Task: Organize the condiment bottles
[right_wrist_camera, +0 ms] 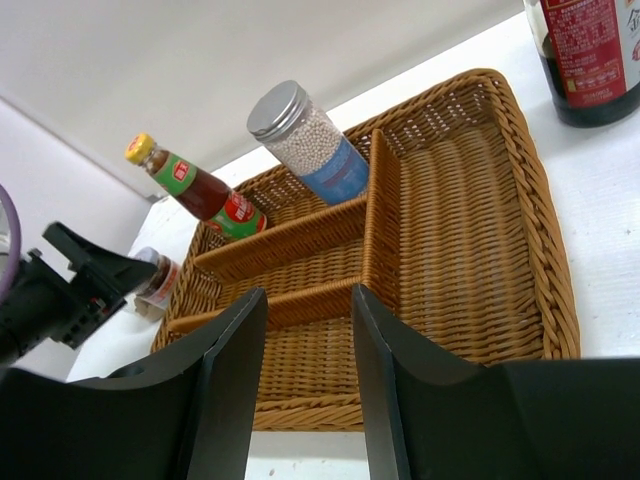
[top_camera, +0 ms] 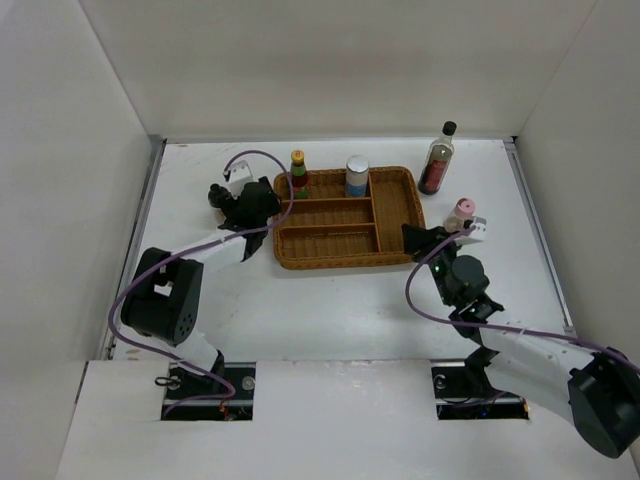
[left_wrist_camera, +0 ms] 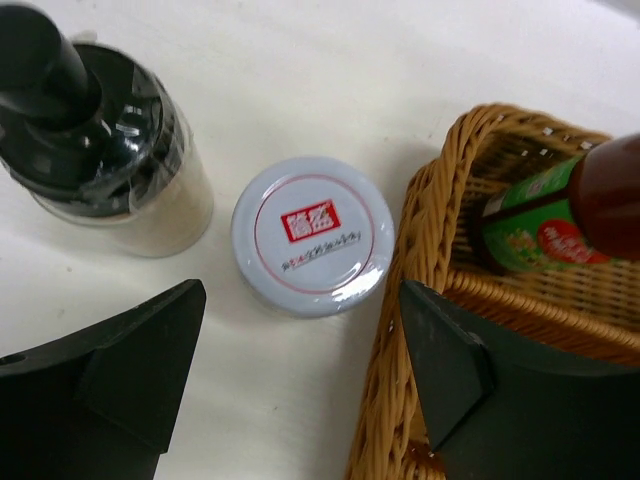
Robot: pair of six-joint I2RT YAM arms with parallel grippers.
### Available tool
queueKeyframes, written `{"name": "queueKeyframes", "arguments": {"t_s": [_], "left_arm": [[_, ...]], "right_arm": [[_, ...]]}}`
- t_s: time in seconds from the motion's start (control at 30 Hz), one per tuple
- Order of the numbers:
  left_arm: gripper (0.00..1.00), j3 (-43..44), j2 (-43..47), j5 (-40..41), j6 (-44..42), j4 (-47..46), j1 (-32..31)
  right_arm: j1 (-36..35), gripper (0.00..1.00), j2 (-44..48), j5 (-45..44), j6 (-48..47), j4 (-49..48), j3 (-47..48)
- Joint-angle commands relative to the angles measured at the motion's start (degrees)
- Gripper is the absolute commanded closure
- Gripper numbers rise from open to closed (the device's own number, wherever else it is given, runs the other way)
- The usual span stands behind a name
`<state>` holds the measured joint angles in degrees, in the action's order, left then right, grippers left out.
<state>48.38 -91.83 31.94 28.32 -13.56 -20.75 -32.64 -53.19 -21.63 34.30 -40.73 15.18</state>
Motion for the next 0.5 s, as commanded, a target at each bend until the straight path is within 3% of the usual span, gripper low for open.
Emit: {"name": "queueKeyframes", "arguments": {"t_s": [0.0,0.13,0.27,0.47], "left_arm": [[0.23,3.6,-0.6,1.3,-0.3,-4.5,0.7],[0.26,6.2,-4.1,0.5,-0.5,-4.9,1.9],[0.36,8.5,-7.1,0.2,-1.0,-4.8,3.0],[0.69,7.3,-3.8,0.6,-1.0,-4.7,2.4]], "right_arm": [[0.3,0.54,0.0,1.3,0.2,-3.5,1.6],[0.9,0.54,-0.6,1.8,1.0,-3.5,1.5],[0.9,0.51,0.8,1.9,0.6,-3.5,1.2],[1.1,0.36,1.6,1.7,0.8,-3.6,0.8]]}}
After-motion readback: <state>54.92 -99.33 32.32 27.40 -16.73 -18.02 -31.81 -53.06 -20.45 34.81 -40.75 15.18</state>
